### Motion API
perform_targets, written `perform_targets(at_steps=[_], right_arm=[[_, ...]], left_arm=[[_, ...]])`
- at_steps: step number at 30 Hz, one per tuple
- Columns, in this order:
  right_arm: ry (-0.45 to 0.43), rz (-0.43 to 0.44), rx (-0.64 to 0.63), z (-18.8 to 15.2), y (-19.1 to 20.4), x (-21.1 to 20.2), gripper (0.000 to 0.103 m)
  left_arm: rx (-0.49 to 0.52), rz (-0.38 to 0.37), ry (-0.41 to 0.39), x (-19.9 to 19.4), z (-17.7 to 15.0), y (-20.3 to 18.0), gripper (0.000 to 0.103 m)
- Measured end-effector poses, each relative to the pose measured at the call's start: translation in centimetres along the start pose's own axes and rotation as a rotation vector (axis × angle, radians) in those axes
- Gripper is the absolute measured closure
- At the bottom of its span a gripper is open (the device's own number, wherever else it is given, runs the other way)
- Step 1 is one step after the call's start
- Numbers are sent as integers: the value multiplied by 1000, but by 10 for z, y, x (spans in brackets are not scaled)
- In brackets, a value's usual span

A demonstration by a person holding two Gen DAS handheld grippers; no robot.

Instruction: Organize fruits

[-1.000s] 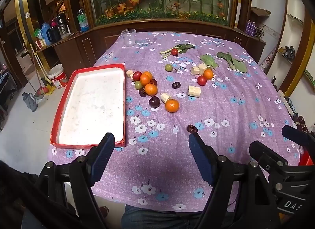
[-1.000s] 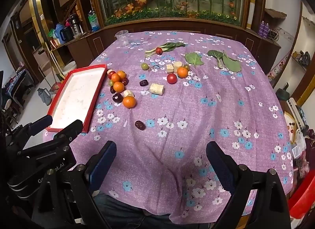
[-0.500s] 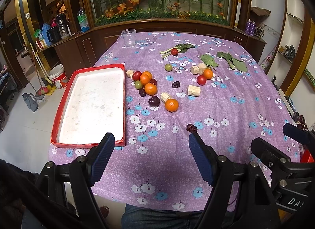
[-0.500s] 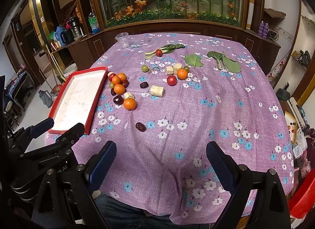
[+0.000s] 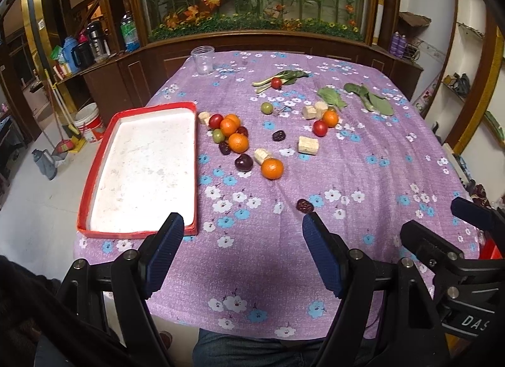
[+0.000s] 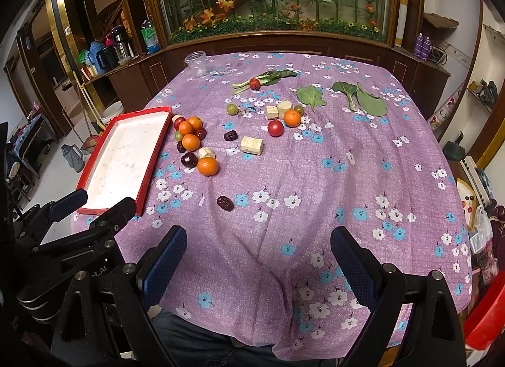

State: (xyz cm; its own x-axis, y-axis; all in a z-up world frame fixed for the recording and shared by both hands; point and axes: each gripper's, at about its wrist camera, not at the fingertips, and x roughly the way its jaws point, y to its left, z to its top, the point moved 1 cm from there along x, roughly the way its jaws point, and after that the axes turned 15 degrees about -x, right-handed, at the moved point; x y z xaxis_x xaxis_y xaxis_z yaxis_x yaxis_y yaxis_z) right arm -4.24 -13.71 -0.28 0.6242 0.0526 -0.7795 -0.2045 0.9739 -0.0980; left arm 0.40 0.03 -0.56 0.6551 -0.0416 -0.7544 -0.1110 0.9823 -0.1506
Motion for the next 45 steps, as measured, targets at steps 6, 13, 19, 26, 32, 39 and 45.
perform_targets(at_steps=[6, 13, 19, 26, 32, 39, 45], right_arm=[[4, -10, -1, 1, 0, 2, 9], [7, -14, -6, 0, 1, 3, 9], [4, -19, -10, 4, 1, 3, 9], [8, -17, -14, 6, 1, 6, 9], [5, -17, -14, 7, 1, 6, 9], [4, -16, -23, 8, 2, 6, 9], [-2, -13, -19, 10, 1, 7, 9]], left_arm=[[1, -42, -13, -1, 3, 2, 26], [-3, -37, -3, 4, 4, 4, 26], [0, -37, -4, 4, 5, 3, 26], [-2, -37, 1, 6, 6, 4, 26], [0, -29, 10, 10, 7, 3, 26], [9, -24, 9, 10, 5, 0, 26], [7, -19, 9, 10, 5, 1, 26]])
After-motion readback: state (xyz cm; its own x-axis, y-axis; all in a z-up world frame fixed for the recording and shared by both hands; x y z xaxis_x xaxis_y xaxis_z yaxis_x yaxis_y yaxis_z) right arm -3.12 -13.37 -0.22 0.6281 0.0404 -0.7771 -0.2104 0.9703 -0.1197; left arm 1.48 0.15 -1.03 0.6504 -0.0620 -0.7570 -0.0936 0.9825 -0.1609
